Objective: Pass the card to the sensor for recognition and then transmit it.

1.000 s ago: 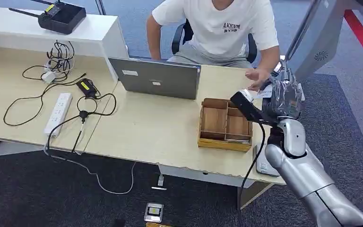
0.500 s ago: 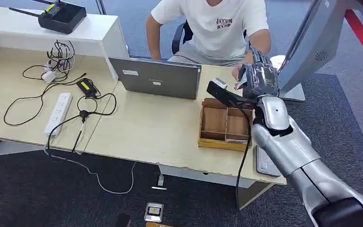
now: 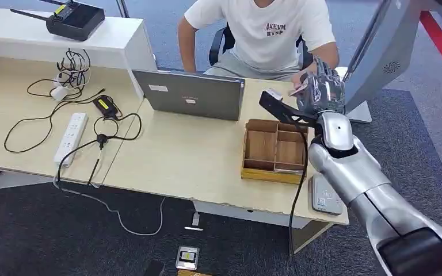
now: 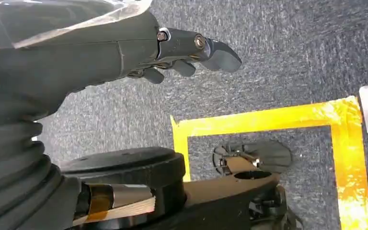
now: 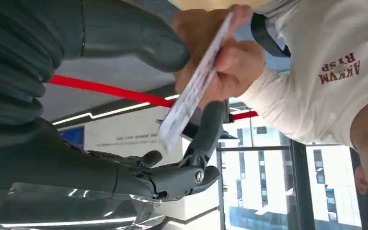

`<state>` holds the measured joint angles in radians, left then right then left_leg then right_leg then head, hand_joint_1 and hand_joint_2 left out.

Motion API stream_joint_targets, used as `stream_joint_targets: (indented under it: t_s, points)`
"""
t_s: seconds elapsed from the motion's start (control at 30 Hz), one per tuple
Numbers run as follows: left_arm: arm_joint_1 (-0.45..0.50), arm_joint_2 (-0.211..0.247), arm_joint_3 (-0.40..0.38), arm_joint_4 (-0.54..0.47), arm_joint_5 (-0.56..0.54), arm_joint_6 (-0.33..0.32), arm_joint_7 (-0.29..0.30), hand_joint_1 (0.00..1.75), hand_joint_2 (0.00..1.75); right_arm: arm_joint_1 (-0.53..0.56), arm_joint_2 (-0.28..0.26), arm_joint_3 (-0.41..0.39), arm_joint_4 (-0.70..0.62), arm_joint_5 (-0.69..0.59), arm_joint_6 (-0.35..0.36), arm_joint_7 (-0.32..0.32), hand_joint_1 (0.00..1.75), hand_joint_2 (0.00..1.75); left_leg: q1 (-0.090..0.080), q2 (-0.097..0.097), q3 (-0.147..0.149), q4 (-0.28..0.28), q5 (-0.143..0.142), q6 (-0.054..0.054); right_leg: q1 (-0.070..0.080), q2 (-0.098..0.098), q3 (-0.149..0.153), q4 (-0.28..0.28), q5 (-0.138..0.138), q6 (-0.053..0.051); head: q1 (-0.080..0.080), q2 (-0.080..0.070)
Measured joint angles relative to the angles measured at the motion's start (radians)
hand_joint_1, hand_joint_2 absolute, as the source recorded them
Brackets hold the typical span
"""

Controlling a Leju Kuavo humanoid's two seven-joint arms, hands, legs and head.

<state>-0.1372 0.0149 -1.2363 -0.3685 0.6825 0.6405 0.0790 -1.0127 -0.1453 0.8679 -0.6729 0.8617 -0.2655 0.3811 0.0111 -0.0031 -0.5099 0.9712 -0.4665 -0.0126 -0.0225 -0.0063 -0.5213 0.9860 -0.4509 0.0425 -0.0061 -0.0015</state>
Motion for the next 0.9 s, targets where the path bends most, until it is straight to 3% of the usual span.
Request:
stream_joint_targets:
  t_s: [0.43,0.53,0.57,0.77,0.83,0.9]
  points:
    - [-0.005,0.000,-0.007,0.026,0.003,0.000,-0.007,0.00,1.75,0.003,-0.025,0.000,-0.016,-0.028,-0.028,-0.013,0.00,0.00,0.000,0.000,0.000,0.000,0.000,0.000,0.000,0.000,0.000,0.000,0.000,0.000,0.000,0.000]
    - [-0.001,0.000,-0.007,0.029,0.020,0.007,-0.013,0.00,1.75,0.021,-0.039,-0.006,-0.051,-0.051,-0.088,-0.032,0.00,0.00,0.000,0.000,0.000,0.000,0.000,0.000,0.000,0.000,0.000,0.000,0.000,0.000,0.000,0.000]
    - [0.004,0.000,-0.007,0.031,0.030,0.011,-0.019,0.00,1.75,0.035,-0.048,-0.013,-0.078,-0.052,-0.122,-0.034,0.00,1.75,0.000,0.000,0.001,0.000,0.000,0.000,0.000,0.000,0.000,0.000,0.000,0.000,0.000,0.000]
    - [0.030,-0.007,0.000,0.039,0.081,0.033,-0.026,0.00,1.75,0.244,-0.160,-0.102,-0.341,0.125,-0.396,0.007,0.00,1.75,0.001,-0.002,0.010,0.003,0.000,0.000,0.001,-0.002,0.003,-0.002,0.000,0.000,0.001,0.000]
    - [0.034,-0.011,0.005,0.040,0.093,0.040,-0.026,0.00,1.75,0.356,-0.184,-0.188,-0.437,0.094,-0.405,-0.052,0.00,1.75,0.001,-0.002,0.010,0.003,-0.001,0.001,0.001,-0.002,0.003,-0.002,0.000,0.001,0.000,0.000]
    - [0.034,-0.013,0.012,0.040,0.103,0.047,-0.029,0.00,1.75,0.454,-0.204,-0.284,-0.510,-0.029,-0.406,-0.142,0.00,1.75,0.001,-0.002,0.010,0.003,-0.002,0.001,0.001,-0.001,0.003,-0.003,0.000,0.001,0.000,0.000]
